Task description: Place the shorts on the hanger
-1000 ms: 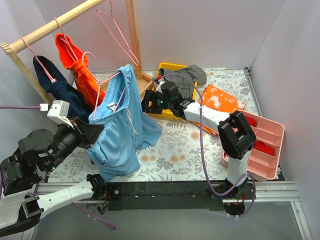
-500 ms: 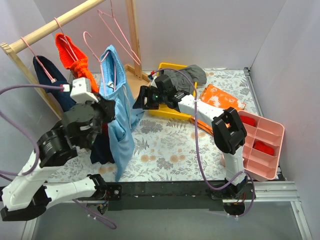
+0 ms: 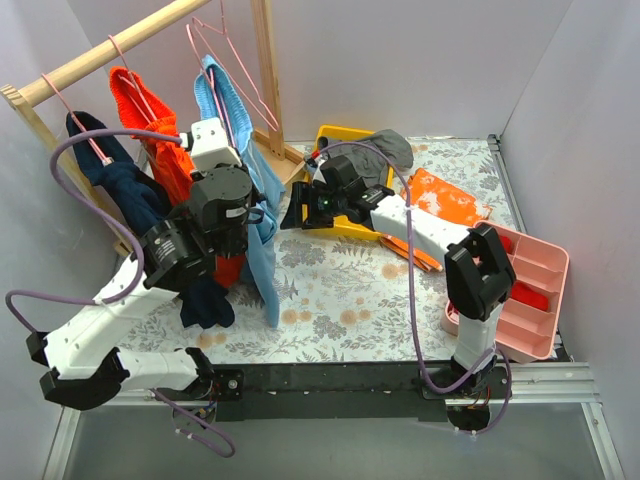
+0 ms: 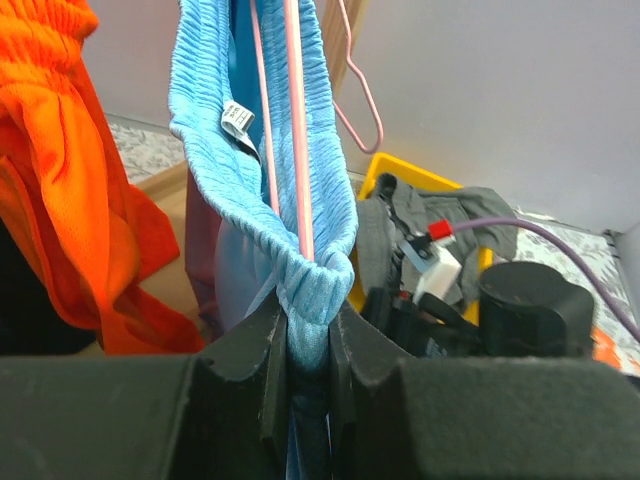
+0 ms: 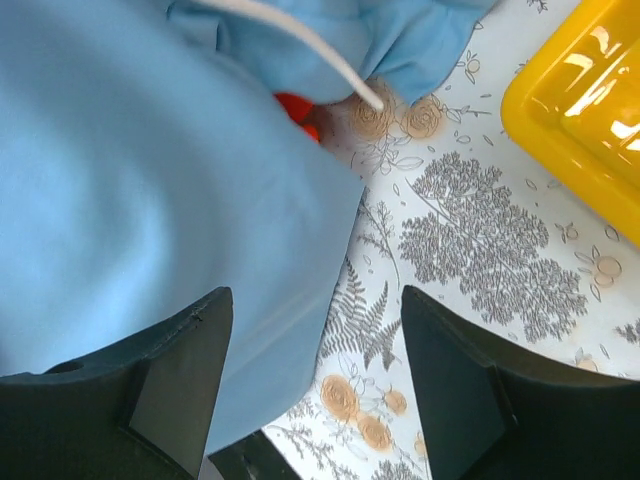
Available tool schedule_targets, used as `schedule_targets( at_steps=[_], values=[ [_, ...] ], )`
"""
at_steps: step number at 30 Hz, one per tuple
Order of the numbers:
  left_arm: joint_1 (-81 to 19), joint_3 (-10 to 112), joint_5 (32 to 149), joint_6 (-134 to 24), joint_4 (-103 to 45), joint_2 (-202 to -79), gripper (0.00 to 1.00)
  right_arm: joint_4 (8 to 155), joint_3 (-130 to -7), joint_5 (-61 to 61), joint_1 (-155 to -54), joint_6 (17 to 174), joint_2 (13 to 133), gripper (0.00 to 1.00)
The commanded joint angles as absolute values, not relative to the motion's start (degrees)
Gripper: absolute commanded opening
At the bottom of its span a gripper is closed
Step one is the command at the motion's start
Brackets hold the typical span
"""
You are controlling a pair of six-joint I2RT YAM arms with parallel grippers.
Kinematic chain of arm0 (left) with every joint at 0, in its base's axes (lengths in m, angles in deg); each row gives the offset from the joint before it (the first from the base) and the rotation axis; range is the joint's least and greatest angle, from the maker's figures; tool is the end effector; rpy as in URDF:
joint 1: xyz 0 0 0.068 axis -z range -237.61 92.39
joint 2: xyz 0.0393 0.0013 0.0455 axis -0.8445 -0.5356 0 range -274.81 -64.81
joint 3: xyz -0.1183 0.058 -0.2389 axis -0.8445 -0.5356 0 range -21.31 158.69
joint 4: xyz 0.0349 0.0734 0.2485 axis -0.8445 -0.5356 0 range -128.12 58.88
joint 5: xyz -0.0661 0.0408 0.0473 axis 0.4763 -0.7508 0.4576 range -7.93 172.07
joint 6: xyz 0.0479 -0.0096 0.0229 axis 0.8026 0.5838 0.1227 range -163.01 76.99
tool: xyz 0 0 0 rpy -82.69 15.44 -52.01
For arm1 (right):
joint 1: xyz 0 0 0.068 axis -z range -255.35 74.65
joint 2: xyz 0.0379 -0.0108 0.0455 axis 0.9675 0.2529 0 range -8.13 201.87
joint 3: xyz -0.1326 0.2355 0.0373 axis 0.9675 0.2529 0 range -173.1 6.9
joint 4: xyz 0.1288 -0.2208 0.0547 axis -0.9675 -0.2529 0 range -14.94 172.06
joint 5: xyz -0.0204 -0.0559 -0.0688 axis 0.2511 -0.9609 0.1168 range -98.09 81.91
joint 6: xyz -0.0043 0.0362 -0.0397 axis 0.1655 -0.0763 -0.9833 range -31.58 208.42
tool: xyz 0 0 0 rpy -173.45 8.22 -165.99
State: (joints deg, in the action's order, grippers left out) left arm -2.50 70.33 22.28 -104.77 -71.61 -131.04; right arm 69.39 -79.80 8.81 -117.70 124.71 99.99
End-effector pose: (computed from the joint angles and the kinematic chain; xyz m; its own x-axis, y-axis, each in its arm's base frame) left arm 0.1383 -0.1448 0.4905 -0.0137 -0.7554 -0.6552 -0.1617 0.6483 -0.7440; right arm 0.3193 0.3052 0.2703 -0.8208 0.0182 -0.5710 -0.4177 0.6627 0.6216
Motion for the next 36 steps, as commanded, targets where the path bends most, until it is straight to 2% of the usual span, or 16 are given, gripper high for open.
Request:
schedule_targets(
  at_steps=[1, 8, 13, 23, 36],
  values=[
    [-3.5, 74.6, 16.1, -99.1, -62.8, -132.7, 0.00, 67.8, -78.4, 7.6, -117.4, 121.8, 93.8, 0.75],
    [-11.6, 77.6, 24.5, -102.8, -64.7, -137.0, 0.00, 65.6, -75.4, 6.2, -117.4, 119.9, 88.4, 0.75],
    [-15.7, 76.1, 24.6, -101.2, -60.8, -137.2, 0.00, 63.6, -73.7, 4.3, -117.4, 118.2, 84.4, 0.75],
    [-21.7, 80.3, 27.3, -100.5, -60.0, -141.0, 0.00, 59.9, -73.8, 2.8, -117.4, 116.1, 81.3, 0.75],
    [-32.2, 78.7, 39.2, -105.2, -60.3, -143.8, 0.00, 58.0, -73.4, 1.5, -117.4, 114.8, 78.4, 0.75]
  ],
)
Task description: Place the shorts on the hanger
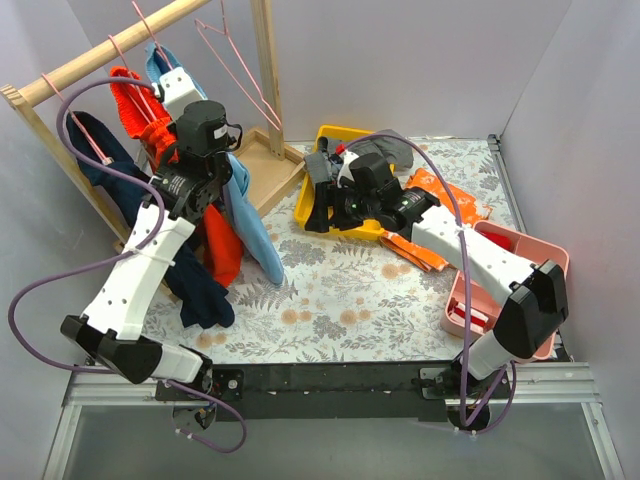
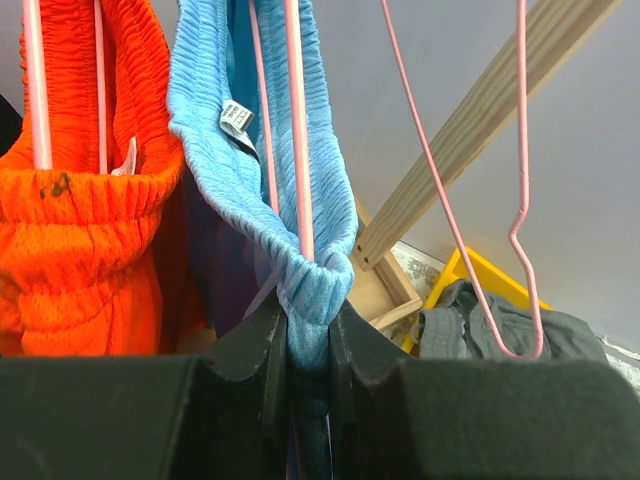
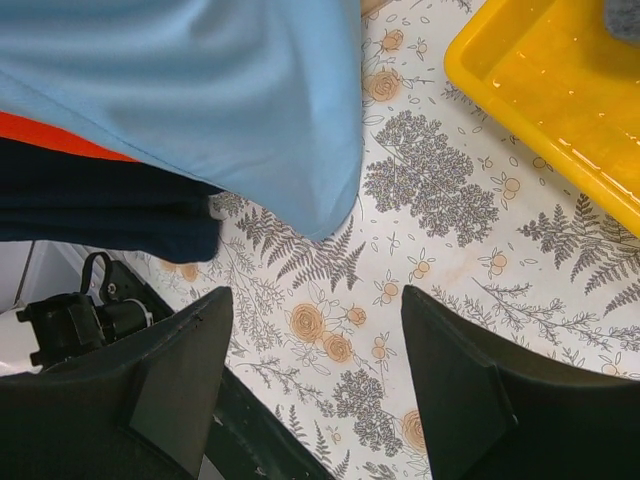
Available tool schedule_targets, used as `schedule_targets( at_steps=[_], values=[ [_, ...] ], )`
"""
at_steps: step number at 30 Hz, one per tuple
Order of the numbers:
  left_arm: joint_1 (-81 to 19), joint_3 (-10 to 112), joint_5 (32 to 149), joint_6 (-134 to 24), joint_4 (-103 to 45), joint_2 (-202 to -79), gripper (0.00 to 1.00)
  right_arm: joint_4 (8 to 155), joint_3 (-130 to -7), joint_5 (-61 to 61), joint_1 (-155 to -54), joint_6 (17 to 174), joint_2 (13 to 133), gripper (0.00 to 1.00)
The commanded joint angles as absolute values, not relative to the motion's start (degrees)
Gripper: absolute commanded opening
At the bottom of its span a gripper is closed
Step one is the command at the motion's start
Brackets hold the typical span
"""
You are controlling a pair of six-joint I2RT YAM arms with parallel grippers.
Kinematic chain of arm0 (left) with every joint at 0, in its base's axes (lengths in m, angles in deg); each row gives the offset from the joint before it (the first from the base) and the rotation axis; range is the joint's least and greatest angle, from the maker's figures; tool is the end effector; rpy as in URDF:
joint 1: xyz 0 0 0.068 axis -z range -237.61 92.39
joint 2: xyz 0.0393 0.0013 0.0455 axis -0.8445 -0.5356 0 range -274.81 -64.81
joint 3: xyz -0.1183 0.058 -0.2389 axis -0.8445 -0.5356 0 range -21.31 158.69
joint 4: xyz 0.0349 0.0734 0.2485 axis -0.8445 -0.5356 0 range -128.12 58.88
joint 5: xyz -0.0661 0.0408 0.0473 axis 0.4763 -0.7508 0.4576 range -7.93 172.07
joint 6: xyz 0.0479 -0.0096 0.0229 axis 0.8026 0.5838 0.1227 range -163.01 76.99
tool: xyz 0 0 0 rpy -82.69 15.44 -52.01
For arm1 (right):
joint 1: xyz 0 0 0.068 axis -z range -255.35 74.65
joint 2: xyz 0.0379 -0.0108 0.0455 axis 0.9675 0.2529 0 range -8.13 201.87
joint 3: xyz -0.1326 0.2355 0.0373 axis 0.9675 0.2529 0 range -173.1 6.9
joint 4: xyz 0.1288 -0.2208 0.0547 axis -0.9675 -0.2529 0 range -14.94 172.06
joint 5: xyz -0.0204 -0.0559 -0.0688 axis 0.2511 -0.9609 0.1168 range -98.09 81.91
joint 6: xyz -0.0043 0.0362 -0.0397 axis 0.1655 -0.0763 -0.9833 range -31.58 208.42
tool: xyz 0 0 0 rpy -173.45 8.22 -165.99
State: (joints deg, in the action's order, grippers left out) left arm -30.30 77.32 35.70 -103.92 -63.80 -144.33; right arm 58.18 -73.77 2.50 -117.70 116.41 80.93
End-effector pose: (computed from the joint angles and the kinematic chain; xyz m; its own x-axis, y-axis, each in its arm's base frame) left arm 0.2602 -0.1055 0.4868 0.1681 -0.7654 -0.6212 -0.3323 0.5493 -0.7667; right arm 0.2608 0.2467 0.3429 -0.7132 -0.0258 -0.7005 -0.5009 0.7178 0.4836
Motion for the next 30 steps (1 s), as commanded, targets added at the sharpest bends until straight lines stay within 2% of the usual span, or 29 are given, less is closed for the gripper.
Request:
schedule_targets(
  at_steps=[1, 14, 15, 17, 18, 21, 23, 30],
  values=[
    [-32.6, 78.7, 39.8, -105.4, -60.3, -144.3, 0.00, 57.9, -73.4, 1.4, -117.4, 114.7, 78.2, 0.75],
    [-35.8, 72.6, 46.9, -106.4, -59.6, -142.7, 0.00, 58.3, -70.8, -0.4, -117.4, 114.5, 75.6, 0.76],
    [-35.8, 72.5, 47.6, -106.4, -59.9, -142.5, 0.02, 58.4, -70.3, -0.7, -117.4, 114.4, 75.0, 0.76],
    [-35.8, 72.1, 48.2, -106.1, -60.5, -141.9, 0.16, 58.4, -69.7, -1.4, -117.3, 114.3, 74.4, 0.76],
    [-35.8, 71.9, 48.3, -105.9, -60.8, -141.0, 0.36, 58.5, -69.5, -1.6, -117.4, 114.3, 73.7, 0.77],
    [-35.8, 70.9, 50.1, -105.1, -61.8, -139.0, 0.79, 59.0, -68.5, -2.2, -117.4, 114.2, 72.7, 0.77],
    [-35.8, 71.2, 51.6, -105.1, -63.3, -138.1, 0.96, 59.3, -68.2, -2.2, -117.4, 114.2, 72.5, 0.77],
    [-35.8, 72.7, 58.7, -103.9, -71.8, -132.9, 0.98, 59.1, -67.6, -5.4, -117.4, 113.2, 69.8, 0.79]
  ],
)
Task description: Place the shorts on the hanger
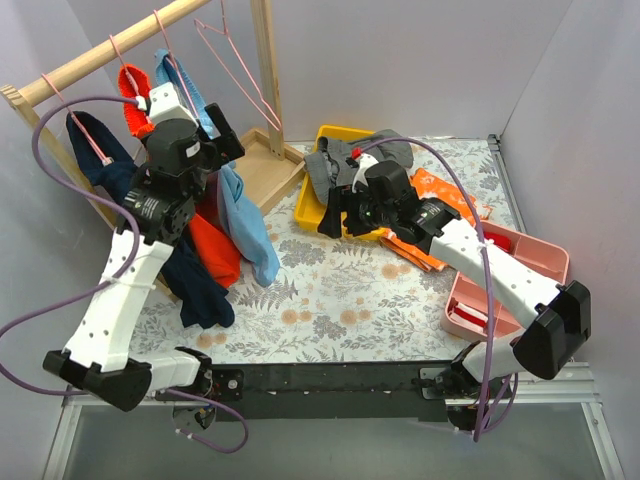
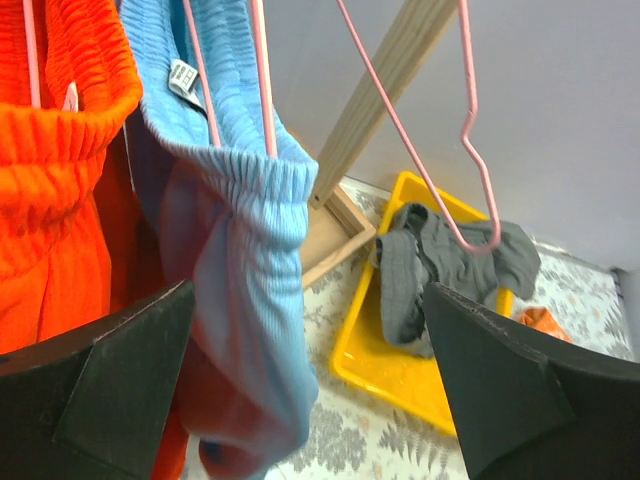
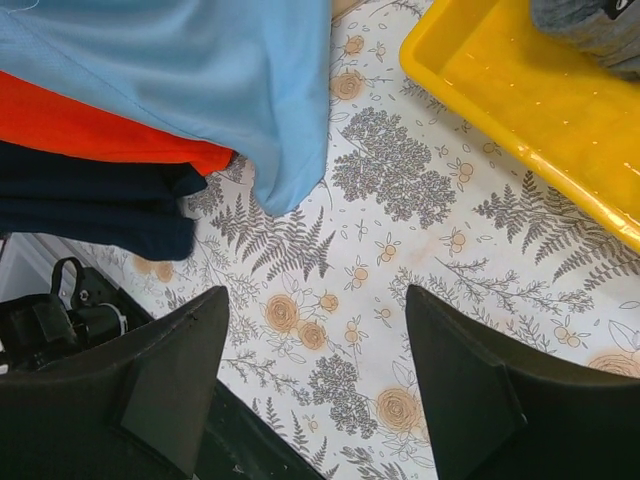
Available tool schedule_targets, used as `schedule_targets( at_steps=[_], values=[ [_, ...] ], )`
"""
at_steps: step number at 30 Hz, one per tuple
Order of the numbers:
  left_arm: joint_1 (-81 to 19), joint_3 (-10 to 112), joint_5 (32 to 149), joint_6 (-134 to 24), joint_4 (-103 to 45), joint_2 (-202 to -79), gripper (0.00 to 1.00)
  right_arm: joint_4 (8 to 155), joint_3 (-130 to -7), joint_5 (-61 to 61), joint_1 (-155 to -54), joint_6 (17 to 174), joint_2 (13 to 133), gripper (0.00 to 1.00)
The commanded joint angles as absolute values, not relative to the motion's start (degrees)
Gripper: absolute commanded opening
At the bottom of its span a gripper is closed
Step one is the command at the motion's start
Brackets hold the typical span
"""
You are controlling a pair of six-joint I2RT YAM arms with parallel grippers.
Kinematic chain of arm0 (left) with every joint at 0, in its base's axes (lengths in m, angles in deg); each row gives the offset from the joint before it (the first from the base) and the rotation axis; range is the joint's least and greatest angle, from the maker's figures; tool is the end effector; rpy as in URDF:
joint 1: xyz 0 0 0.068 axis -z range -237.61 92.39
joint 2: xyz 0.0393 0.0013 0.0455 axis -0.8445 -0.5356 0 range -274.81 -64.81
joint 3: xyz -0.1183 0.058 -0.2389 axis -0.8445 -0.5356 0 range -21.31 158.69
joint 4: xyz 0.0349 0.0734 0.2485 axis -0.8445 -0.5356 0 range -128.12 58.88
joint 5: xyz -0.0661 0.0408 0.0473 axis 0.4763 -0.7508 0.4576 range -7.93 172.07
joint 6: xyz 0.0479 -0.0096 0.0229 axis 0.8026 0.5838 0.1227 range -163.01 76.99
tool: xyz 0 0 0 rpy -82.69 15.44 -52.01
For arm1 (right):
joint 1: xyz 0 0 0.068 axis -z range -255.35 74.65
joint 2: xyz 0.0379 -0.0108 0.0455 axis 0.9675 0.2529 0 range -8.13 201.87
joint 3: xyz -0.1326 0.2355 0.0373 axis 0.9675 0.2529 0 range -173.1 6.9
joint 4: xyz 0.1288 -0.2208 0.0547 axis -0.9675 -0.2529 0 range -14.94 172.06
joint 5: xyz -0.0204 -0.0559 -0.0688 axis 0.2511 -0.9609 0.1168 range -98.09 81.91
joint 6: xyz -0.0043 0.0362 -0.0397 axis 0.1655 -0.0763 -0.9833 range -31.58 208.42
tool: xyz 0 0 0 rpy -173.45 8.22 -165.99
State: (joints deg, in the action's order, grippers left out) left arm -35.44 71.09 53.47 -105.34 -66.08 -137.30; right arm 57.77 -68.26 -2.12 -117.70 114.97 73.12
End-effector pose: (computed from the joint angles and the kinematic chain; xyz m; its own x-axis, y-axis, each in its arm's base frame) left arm 0.2399 -0.0795 0.4777 -0.0262 -0.8289 -0.5587 -0.2580 0.5456 -0.7973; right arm 0.2370 0.2212 0.3528 -0.6636 -0.0032 -0.7481 -0.4916 0.7557 0.4328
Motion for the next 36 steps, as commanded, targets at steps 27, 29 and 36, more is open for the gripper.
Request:
schedule_targets(
  at_steps=[27, 29, 36],
  values=[
    [-9.4, 47.3, 72.3, -114.1, -53.2, -139.6, 0.98, 65.4, -42.9, -15.6, -105.1, 120.0, 51.7, 0.90],
    [-9.4, 39.1, 73.2, -116.6, -49.5, -136.3, 0.98, 65.0, -40.7, -16.4, -105.1, 120.1, 50.1, 0.91],
    [-9.4, 34.9, 73.5, -116.1, -47.9, -134.1, 0.98, 66.1, -36.2, -18.8, -105.1, 119.8, 46.5, 0.95]
  ],
)
